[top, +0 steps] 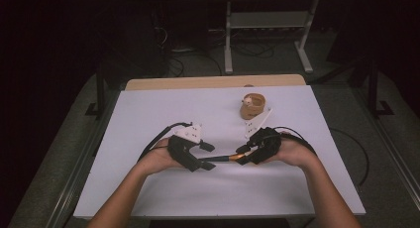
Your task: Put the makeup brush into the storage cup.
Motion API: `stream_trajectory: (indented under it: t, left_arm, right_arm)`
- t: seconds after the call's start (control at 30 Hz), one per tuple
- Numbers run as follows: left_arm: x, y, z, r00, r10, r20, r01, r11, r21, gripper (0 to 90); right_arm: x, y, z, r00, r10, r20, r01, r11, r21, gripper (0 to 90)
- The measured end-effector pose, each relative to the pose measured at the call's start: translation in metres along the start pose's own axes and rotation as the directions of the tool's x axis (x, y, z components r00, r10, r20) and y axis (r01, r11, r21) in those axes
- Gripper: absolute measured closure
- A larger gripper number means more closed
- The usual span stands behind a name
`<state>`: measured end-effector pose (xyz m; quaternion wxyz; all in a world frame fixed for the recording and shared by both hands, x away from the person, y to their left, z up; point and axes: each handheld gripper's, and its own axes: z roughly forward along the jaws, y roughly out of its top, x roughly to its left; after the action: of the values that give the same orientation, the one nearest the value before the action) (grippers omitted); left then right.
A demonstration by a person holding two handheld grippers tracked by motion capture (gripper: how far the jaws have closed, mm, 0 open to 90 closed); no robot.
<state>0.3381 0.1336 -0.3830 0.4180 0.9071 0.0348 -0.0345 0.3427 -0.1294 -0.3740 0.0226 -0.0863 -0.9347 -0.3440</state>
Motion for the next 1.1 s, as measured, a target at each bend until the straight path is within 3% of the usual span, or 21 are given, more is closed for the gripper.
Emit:
stream_trajectory:
  t: [0.37,0.8,1.1]
  left_arm:
    - [0.003,0.009,0.015,0.9993,0.032,0.017,-0.034,0.9953,0.091,47.2]
    - [0.011,0.011,0.034,0.998,0.027,0.056,-0.035,0.9887,0.146,51.9]
    - [0.01,0.016,0.041,0.9953,0.069,0.068,-0.079,0.9832,0.164,60.4]
  right_arm:
    - [0.001,0.006,0.007,0.9997,-0.012,-0.021,0.012,1.0,0.027,61.6]
    - [0.001,0.01,0.01,0.9994,-0.009,-0.034,0.01,0.999,0.037,61.6]
    - [0.001,0.012,0.011,0.9991,-0.024,-0.035,0.025,0.999,0.026,61.6]
